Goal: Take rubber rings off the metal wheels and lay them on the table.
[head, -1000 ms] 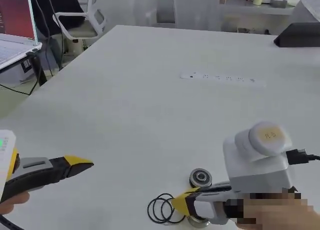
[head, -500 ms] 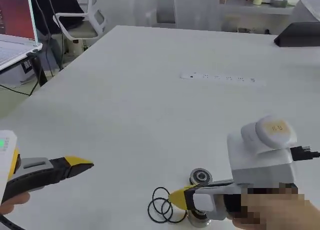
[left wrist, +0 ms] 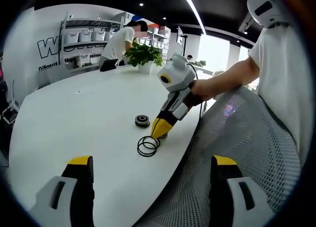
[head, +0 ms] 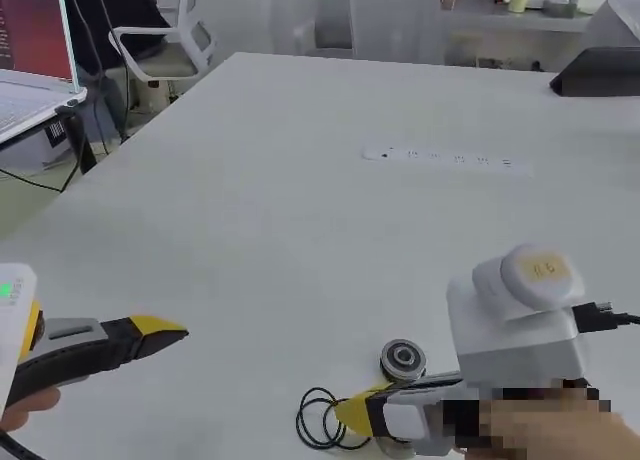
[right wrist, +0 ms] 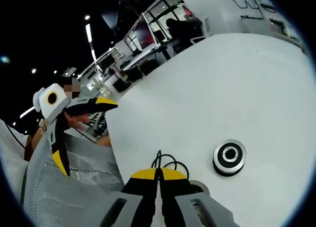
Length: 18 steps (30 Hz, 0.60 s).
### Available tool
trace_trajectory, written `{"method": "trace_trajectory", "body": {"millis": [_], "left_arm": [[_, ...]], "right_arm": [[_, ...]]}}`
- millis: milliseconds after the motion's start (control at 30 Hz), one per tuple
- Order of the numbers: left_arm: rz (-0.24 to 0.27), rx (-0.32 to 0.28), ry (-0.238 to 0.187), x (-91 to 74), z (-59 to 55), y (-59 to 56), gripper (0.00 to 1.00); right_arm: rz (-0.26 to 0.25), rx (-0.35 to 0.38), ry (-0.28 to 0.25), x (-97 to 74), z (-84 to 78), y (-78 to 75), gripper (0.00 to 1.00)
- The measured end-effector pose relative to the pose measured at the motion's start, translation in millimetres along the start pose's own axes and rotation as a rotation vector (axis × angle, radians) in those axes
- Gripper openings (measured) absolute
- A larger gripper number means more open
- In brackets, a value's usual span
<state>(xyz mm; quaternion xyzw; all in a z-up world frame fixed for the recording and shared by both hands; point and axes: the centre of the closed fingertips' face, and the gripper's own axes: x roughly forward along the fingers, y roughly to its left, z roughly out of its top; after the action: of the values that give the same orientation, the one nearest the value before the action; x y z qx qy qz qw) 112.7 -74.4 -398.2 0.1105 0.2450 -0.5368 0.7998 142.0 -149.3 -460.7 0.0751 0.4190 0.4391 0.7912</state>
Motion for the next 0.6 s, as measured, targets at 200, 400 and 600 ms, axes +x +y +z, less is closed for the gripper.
{"method": "trace_trajectory", "body": {"millis": [200, 400, 600], "left_arm": [[-0.001, -0.001, 0.006, 0.2, -1.2, 0.0, 0.97], [0.002, -0.003, 0.012, 0.0, -2.2, 0.5, 0.96], [0.005, -0.002, 0.014, -0.3, -2.6, 0.7, 0.96]], "right_arm": [[-0.039, -0.092, 0.029, 0.0, -3.2, -3.2, 0.0], [-0.059, -0.142, 0.048, 0.1, -5.5, -5.0, 0.02], [-0.067, -0.169, 0.066, -0.4, -7.9, -5.4, 0.01]]}}
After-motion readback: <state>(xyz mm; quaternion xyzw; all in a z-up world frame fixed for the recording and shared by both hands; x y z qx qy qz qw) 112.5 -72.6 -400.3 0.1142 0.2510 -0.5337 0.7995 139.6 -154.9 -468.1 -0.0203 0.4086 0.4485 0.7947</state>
